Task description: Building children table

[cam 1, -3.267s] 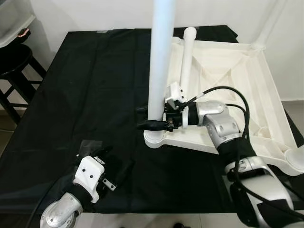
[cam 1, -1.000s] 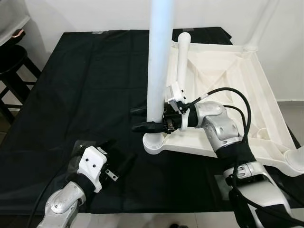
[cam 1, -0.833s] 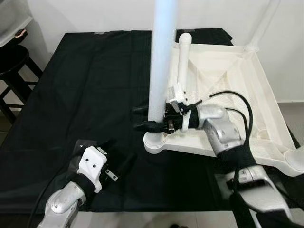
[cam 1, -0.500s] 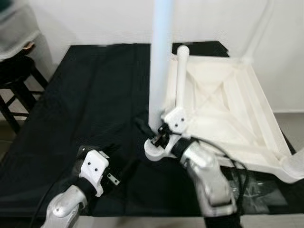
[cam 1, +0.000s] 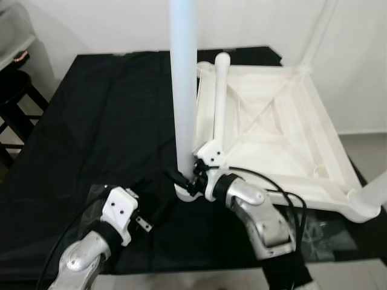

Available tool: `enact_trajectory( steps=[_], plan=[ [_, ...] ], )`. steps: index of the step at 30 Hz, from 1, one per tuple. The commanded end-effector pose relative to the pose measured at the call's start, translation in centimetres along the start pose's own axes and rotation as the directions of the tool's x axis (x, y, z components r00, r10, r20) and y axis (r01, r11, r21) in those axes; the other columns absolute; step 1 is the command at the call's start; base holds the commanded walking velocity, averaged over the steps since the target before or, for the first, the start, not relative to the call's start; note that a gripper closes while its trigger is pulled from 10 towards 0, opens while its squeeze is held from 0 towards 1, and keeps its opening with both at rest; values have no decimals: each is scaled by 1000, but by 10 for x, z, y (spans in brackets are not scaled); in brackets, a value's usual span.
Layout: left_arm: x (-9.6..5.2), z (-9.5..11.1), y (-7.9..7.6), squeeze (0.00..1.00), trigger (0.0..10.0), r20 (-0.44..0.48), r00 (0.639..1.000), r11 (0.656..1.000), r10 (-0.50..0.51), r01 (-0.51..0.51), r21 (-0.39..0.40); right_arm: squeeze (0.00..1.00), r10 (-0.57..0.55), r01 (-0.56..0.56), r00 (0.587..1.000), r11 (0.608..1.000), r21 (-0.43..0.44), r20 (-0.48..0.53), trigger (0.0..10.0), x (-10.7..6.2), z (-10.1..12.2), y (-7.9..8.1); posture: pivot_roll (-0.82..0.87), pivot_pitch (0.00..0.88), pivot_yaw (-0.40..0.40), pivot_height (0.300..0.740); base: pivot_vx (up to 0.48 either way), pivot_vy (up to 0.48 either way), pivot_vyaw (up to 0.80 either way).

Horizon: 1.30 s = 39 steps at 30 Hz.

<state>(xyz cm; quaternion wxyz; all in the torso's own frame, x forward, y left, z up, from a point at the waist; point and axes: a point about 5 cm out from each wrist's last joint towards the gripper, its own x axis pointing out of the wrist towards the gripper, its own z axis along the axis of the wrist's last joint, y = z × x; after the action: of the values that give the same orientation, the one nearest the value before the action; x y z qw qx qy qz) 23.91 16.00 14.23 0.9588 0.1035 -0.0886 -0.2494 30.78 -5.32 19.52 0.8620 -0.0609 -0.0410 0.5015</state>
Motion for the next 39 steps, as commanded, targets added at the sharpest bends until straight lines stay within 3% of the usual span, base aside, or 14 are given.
enact_trajectory(
  steps=[1, 2, 9, 15, 21, 22, 23, 34, 38, 39],
  plan=[
    [-3, -5, -2, 0, 10000, -23, 1000, 1000, -4, 4, 3, 631, 128, -126, 991, 991, -47, 29, 10000, -1, 7, -1, 47, 193, 5, 740, 0, 0, 0],
    [-3, -5, -3, 0, 10000, -23, 1000, 1000, -4, 4, 3, 0, 220, -218, 976, 971, -97, 9, 10000, -4, 10, -5, 51, 192, 5, 740, 0, 0, 0],
    [-5, -4, -3, 0, 10000, -23, 1000, 1000, -3, 3, 5, 0, 399, -401, 916, 902, -157, -49, 10000, -1, 22, -27, 70, 201, 13, 740, 0, 0, 0],
    [-9, -3, -1, 0, 10000, -30, 1000, 1000, -2, 3, 9, 0, 521, -527, 850, 842, -117, -74, 10000, 6, 34, -43, 94, 213, 12, 740, 0, 0, 0],
    [-10, -2, -1, 0, 10000, -34, 999, 1000, -4, 4, 11, 0, 560, -568, 823, 817, -101, -100, 10000, 7, 34, -48, 102, 220, 12, 740, 0, 0, 0],
    [-10, -2, -1, 0, 10000, -34, 999, 1000, -4, 5, 13, 0, 588, -597, 801, 797, -87, -116, 2157, 5, 33, -51, 100, 222, 10, 740, 0, 0, 0],
    [-10, -2, -1, 0, 10000, -35, 999, 1000, -4, 5, 13, 0, 593, -604, 796, 793, -81, -121, 0, 4, 33, -52, 96, 224, 13, 740, 0, 0, 0],
    [-8, -3, -2, 0, 10000, -35, 999, 1000, -13, 13, 6, 0, 604, -614, 787, 787, -65, -127, 0, -7, 35, -66, 73, 231, 32, 740, 0, 0, 0],
    [-8, -3, -4, 0, 10000, -36, 999, 1000, -21, 21, 1, 0, 502, -514, 857, 848, -126, -117, 0, -10, 33, -71, 63, 237, 30, 740, 0, 0, 0],
    [-8, -3, -4, 0, 10000, -36, 999, 1000, -21, 21, 1, 0, 502, -514, 857, 848, -126, -117, 0, -10, 33, -71, 63, 237, 30, 740, 0, 0, 0]
  ],
)
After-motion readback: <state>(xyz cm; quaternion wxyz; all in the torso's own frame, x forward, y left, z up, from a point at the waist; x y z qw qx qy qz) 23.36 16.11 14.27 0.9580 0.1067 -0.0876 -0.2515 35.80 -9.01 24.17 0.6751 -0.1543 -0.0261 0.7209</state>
